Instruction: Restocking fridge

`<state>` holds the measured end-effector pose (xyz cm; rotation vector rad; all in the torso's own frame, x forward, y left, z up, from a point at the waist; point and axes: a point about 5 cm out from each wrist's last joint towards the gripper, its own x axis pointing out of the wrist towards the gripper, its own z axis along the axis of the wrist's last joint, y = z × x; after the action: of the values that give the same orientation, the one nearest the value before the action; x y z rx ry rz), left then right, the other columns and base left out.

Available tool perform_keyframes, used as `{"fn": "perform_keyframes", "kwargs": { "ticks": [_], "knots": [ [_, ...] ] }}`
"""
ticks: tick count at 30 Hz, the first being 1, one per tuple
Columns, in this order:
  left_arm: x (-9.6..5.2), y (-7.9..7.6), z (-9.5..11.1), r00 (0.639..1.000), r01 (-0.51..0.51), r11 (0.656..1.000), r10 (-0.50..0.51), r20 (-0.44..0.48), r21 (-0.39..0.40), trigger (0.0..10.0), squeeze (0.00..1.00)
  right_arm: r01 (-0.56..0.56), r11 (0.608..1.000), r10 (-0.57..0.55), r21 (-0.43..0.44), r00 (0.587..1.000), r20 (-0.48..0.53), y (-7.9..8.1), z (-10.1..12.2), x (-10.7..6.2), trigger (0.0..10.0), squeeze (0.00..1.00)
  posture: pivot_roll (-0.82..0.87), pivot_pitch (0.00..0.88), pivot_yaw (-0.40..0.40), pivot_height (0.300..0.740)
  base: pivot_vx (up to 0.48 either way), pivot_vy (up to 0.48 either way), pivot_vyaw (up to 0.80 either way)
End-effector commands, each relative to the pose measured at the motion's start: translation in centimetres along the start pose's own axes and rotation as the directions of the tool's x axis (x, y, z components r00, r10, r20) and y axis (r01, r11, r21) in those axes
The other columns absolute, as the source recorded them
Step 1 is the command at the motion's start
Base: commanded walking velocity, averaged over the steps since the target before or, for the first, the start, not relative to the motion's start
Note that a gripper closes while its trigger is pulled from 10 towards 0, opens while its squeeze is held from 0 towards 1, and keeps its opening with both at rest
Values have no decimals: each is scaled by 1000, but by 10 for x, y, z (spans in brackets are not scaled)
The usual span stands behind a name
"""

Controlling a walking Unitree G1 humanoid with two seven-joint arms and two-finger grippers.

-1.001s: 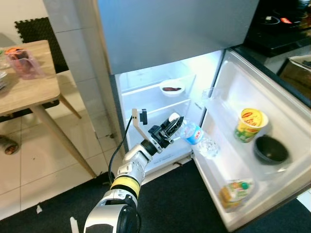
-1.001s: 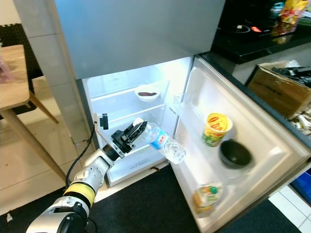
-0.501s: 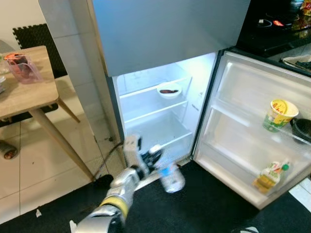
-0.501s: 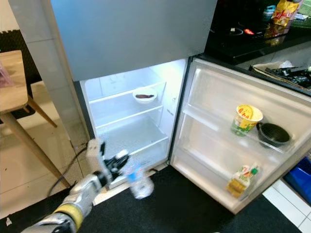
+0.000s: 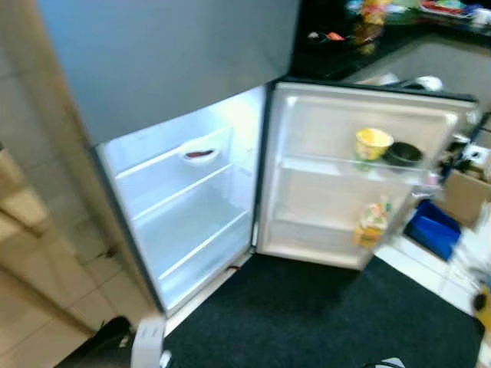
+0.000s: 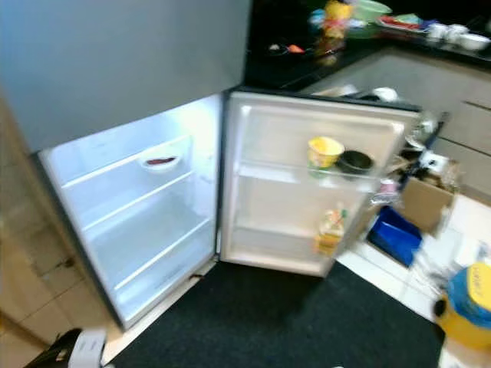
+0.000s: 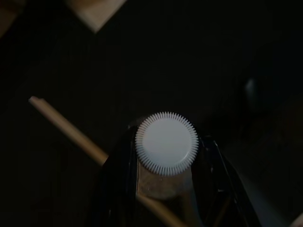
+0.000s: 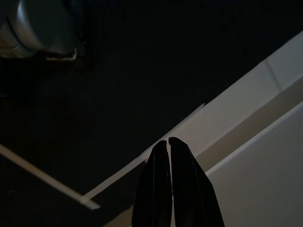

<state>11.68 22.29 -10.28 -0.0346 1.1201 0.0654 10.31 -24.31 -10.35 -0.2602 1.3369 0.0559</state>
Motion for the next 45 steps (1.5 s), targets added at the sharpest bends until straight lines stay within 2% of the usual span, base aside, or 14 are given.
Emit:
{"fn": "perform_keyframes", "kwargs": {
  "ticks": [1,5,10,15,24,31,39,41,45],
  "knots": [
    [2,-6,8,999,7,1000,-7,34,10,10000,0,1,1000,-1,-5,1000,19,-2,5,0,10000,0,-67,0,-16,740,0,0,-763],
    [2,-7,8,999,-12,1000,12,45,-20,10000,0,2,1000,-2,-15,1000,25,-2,7,0,10000,0,-69,0,-17,740,0,0,-763],
    [4,-10,23,997,-8,1000,8,82,6,10000,0,5,1000,-4,-29,999,34,-3,11,0,10000,0,-71,0,-20,740,0,0,-769],
    [5,-10,29,996,-8,1000,7,90,19,10000,0,4,999,-3,-35,999,35,-2,12,0,10000,0,-71,0,-18,740,0,0,-770],
    [5,-11,26,997,-5,1000,4,79,17,10000,0,10,999,-8,-43,999,43,-2,13,0,10000,0,-70,0,-17,740,0,0,-777],
    [5,-13,21,998,5,1000,-6,59,14,10000,0,9,999,-7,-45,999,53,-1,15,0,10000,0,-72,0,-18,740,0,0,0],
    [5,-13,20,998,5,1000,-6,58,10,10000,0,1,999,2,-53,998,64,0,16,0,10000,0,-73,0,-15,740,0,-359,0],
    [5,-12,20,998,7,1000,-7,59,11,10000,0,-44,999,46,-17,994,99,3,18,0,10000,0,-74,0,-13,740,0,-409,0],
    [5,-12,21,998,8,1000,-9,62,12,10000,0,-27,999,31,-40,995,94,2,19,0,10000,0,-75,0,-12,740,0,-417,0]
  ]
}}
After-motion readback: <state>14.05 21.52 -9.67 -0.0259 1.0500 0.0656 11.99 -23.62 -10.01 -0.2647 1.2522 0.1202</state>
